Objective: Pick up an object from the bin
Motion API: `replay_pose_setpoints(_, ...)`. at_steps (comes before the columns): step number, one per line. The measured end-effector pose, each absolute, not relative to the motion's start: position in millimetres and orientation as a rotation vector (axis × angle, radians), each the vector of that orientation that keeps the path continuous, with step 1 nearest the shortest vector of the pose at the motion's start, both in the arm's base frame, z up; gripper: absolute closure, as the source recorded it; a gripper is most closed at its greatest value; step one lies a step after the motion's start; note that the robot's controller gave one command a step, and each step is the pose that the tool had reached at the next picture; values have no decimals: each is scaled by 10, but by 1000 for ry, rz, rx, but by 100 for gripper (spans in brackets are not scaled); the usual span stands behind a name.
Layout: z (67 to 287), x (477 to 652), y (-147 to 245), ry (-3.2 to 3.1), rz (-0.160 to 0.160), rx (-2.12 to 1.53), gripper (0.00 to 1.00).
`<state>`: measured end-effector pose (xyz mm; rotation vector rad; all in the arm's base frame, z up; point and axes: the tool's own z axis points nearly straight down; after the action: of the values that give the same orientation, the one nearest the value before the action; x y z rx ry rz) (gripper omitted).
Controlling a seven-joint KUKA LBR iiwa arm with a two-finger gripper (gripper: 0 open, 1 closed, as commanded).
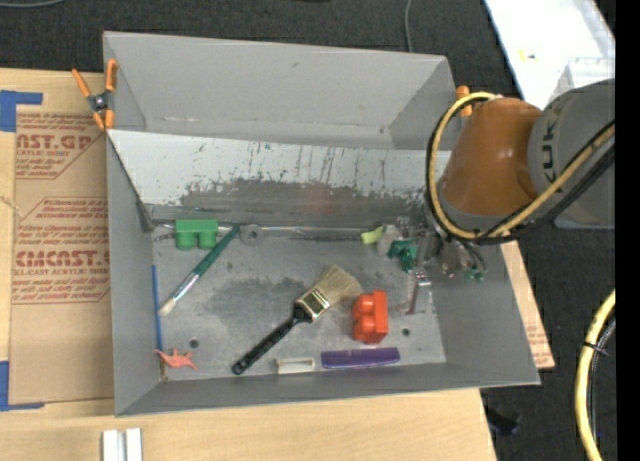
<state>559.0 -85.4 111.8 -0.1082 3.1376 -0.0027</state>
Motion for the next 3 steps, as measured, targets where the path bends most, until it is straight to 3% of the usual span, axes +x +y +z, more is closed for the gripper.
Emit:
replay_pose_setpoints(1,1112,5652,-517,3137,-2,52,0)
replay_pose_setpoints(2,1005,5418,-385,3136,-3,-132,0)
replay_pose_setpoints(3,874,5393,-320,3109,-3,-418,0)
